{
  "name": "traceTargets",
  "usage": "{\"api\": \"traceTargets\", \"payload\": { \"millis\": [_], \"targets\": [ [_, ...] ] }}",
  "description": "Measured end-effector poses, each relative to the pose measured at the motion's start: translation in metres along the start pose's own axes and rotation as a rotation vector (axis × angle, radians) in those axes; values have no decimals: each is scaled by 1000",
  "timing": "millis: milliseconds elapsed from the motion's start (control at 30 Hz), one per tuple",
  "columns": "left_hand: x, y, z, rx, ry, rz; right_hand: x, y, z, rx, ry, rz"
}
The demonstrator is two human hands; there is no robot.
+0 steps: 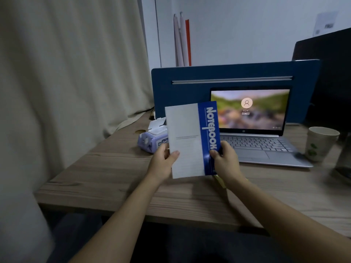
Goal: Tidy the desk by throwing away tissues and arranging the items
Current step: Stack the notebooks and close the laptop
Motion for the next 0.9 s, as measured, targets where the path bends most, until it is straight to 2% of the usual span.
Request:
{"api": "traceTargets", "payload": {
  "millis": [100,233,333,400,500,600,733,900],
  "targets": [
    [1,-15,7,-75,-24,-21,-10,-19,5,-40,-88,-115],
    [3,-38,32,-109,-350,-121,-24,-41,7,-77,-144,-226],
    [3,-60,56,-247,-555,-171,-31,-60,4,-96,-106,-288],
    [9,-76,70,-315,-641,-123,-34,-73,1,-103,-70,-310],
    [23,-101,87,-326,-683,-10,-38,-91,-4,-91,11,-303],
    [37,-122,94,-263,-676,59,-41,-109,-12,-42,72,-315],
    [55,-139,95,-200,-584,87,-42,-127,-23,9,102,-332],
    [61,-147,99,-237,-677,83,-46,-139,-29,2,114,-345]
  ]
}}
Point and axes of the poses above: each hand's wrist, its own y-axis away from the middle knuckle, its own z-axis out of the back of the hand, x = y × z, the point moved 4 cm from there along -y, towards the middle knuckle, and after that the axes turned 6 degrees about y, right-handed, at the moved point
